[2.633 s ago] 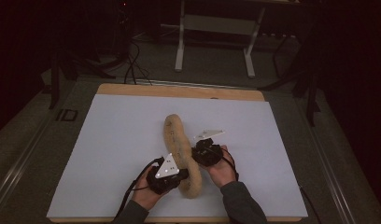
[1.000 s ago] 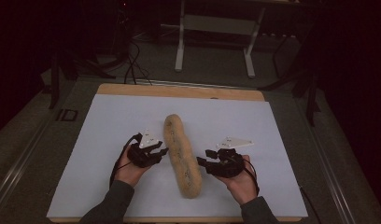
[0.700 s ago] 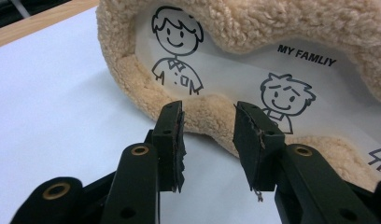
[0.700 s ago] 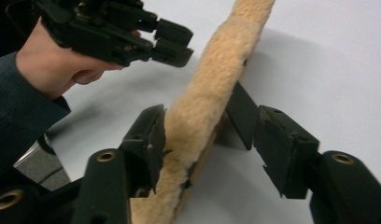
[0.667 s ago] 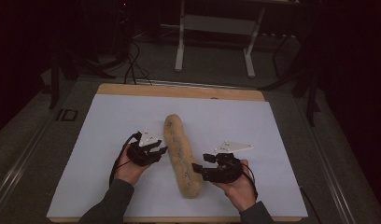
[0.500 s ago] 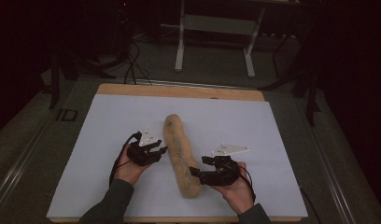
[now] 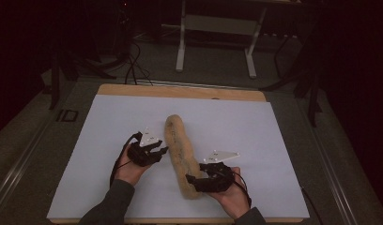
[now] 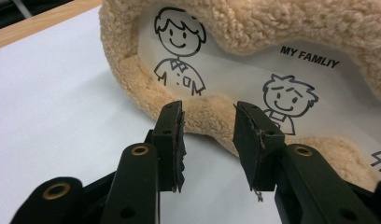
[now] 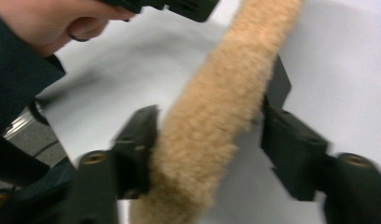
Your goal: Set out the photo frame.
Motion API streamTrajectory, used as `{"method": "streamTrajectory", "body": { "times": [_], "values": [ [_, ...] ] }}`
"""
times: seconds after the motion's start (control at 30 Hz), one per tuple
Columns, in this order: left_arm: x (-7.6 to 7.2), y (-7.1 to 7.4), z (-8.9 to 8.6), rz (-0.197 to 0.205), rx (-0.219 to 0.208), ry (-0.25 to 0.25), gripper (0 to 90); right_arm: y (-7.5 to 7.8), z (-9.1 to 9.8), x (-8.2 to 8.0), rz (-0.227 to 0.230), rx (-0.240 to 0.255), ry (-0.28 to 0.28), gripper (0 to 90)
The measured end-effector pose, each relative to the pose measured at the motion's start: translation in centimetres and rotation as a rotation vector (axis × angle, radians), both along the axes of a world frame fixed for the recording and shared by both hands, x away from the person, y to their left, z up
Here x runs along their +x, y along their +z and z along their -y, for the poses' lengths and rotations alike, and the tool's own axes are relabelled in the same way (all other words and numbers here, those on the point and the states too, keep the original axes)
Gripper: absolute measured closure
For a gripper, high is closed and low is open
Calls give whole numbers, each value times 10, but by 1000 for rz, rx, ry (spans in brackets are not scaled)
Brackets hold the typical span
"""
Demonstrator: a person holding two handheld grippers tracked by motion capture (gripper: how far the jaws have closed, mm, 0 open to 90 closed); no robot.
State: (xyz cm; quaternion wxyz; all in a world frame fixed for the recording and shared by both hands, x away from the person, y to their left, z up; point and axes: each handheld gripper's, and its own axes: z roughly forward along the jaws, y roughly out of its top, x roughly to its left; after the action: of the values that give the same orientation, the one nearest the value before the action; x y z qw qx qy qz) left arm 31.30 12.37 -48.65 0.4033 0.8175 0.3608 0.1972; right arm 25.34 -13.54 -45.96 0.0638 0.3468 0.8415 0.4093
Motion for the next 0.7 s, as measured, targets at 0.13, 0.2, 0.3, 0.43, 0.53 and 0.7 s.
{"method": "streamTrajectory", "body": {
  "times": [0.13, 0.2, 0.3, 0.43, 0.53, 0.7],
  "values": [
    [0, 0, -1, 1, -3, 2, 633, 2, -3, -1, 9, -20, 17, 470],
    [0, 1, -1, 1, -5, 3, 633, 2, -3, -1, 3, -23, 18, 463],
    [0, 0, 0, 3, -6, 4, 633, 0, -4, 0, -9, -34, 19, 437],
    [1, 0, 0, 1, -1, 2, 633, -1, -6, 1, -22, -38, 29, 472],
    [0, 0, 0, 2, -5, 3, 633, 0, -7, 2, -11, -53, 35, 477],
    [1, 0, -1, 2, -6, 4, 634, 1, -6, 3, -3, -67, 43, 489]
  ]
}}
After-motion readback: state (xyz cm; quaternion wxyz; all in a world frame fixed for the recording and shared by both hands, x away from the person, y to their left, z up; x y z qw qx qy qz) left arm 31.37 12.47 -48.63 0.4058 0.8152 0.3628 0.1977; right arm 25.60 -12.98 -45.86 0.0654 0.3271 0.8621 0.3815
